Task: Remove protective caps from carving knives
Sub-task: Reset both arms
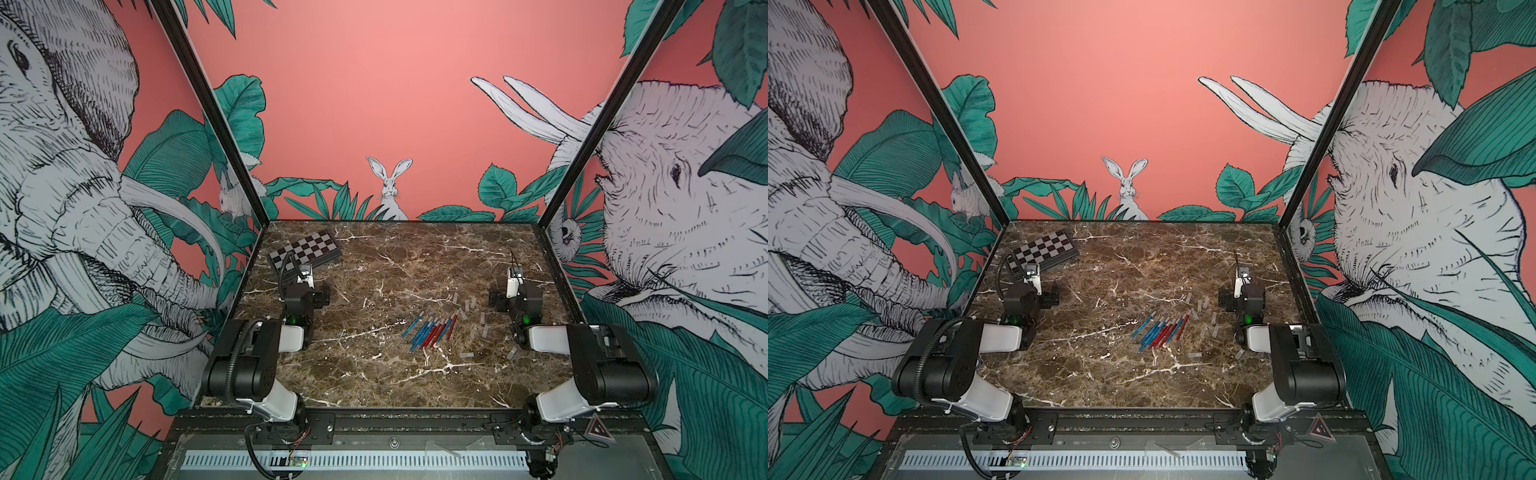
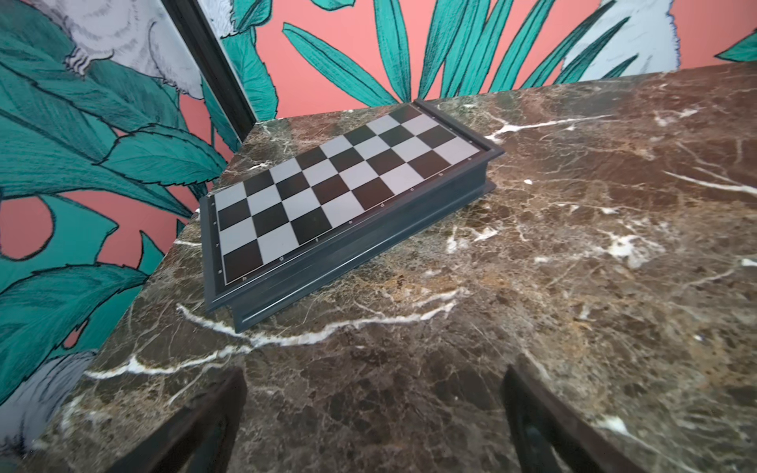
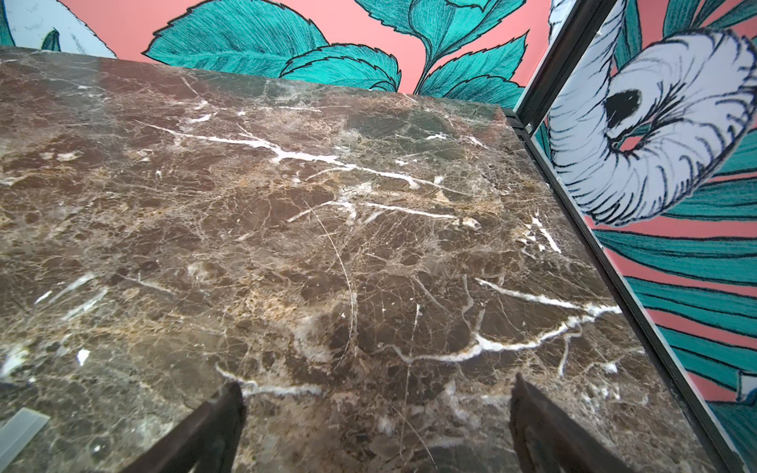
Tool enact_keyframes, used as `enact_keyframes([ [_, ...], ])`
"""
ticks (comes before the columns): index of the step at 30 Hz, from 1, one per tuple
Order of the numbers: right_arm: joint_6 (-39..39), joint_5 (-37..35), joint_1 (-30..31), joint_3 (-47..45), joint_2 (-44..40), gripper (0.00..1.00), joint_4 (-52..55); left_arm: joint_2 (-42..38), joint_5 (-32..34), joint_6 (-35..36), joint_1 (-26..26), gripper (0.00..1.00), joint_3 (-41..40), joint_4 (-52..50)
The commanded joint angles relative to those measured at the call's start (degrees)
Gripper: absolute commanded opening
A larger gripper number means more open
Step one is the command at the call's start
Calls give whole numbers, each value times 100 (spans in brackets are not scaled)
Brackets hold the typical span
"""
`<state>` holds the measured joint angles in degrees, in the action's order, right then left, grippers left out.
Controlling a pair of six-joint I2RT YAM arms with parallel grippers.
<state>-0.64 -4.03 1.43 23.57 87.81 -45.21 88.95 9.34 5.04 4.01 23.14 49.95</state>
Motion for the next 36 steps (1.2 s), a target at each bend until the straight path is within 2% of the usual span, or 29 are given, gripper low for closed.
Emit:
enact_keyframes([
  [1,37,14,-18,7,-34,98,-211,0,-575,143,-106,99,59,-44],
  [5,31,10,-19,3,-30,98,-211,9,-655,115,-167,99,78,-65],
  [8,36,10,-18,5,-31,98,-215,-11,14,-144,-151,99,-119,260],
  [36,35,14,-20,5,-33,98,-208,-18,93,-73,-89,99,-63,160],
])
